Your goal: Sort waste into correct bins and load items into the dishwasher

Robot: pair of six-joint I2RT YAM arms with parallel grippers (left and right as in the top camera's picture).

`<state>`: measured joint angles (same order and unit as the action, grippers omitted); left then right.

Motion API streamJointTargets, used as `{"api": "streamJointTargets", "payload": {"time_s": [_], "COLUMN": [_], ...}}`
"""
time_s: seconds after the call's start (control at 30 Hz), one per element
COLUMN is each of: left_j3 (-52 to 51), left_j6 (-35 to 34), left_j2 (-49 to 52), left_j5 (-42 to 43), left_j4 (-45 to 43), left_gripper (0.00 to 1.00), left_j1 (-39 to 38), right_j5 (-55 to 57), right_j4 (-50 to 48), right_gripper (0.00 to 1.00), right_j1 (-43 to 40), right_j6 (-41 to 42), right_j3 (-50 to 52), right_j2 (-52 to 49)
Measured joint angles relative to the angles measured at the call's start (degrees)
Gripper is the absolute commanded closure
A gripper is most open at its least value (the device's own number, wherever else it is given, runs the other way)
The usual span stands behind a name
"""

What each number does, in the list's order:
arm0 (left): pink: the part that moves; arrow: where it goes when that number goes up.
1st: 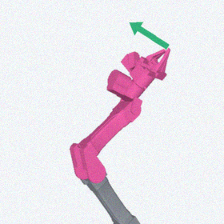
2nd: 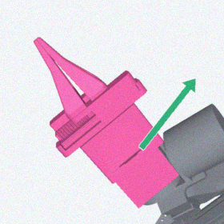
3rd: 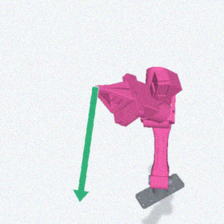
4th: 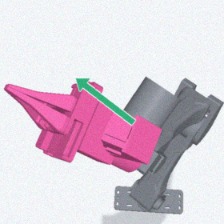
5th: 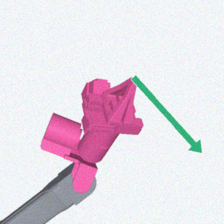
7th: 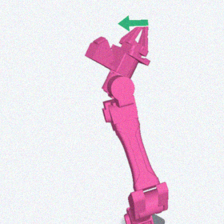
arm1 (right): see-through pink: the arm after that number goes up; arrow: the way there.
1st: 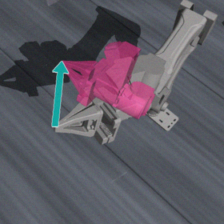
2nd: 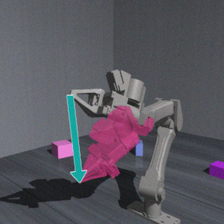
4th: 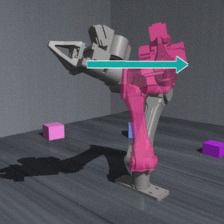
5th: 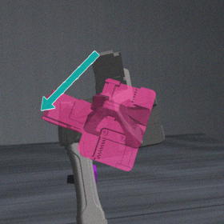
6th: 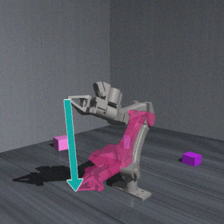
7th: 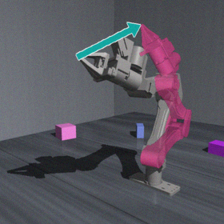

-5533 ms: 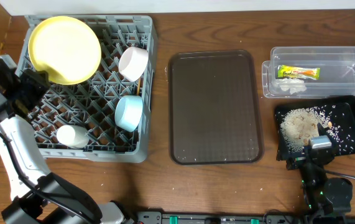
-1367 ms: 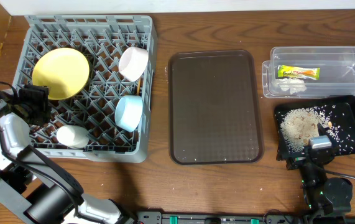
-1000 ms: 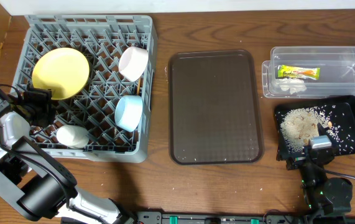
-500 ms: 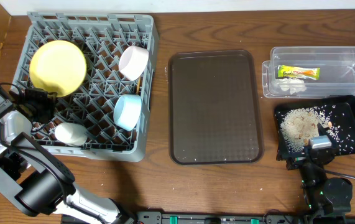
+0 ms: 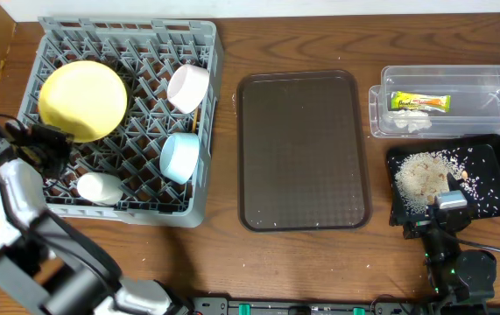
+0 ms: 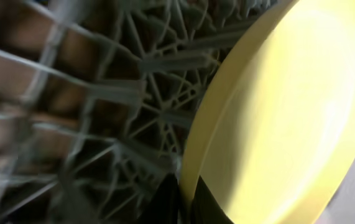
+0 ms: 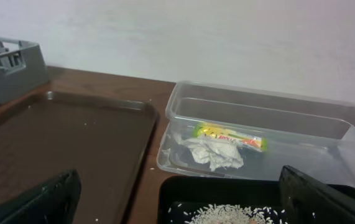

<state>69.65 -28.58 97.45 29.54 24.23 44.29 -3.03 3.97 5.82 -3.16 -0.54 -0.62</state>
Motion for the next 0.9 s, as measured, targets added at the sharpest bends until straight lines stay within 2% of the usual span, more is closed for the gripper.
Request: {"api": "streamJointTargets", "payload": {"time_s": [0.2, 0.5, 0.73, 0.9], "left_j3": [0.0, 0.0, 0.0, 0.0], "left_j6": [7.1, 16.2, 23.3, 26.7], "left_j2": [-9.9, -10.7, -10.7, -10.3], "left_j5": [-18.1, -40.1, -50.4, -53.6], "left_j4": [3.0, -0.2, -3.7, -3.6], "left_gripper": [0.92, 0.92, 0.92, 0.92], "left_j1": [-5.8, -18.4, -23.0, -24.7], "right_j5": [0.0, 0.0, 0.0, 0.0], "right_j4": [0.0, 0.0, 0.0, 0.0], "right_gripper": [0.01, 0.01, 0.01, 0.01], "right_j1": [0.0, 0.0, 0.0, 0.0], "right_j6": [0.0, 0.0, 0.0, 0.0], "right_j3": [0.0, 0.0, 0.0, 0.0], "right_j2": [0.0, 0.0, 0.0, 0.0]}}
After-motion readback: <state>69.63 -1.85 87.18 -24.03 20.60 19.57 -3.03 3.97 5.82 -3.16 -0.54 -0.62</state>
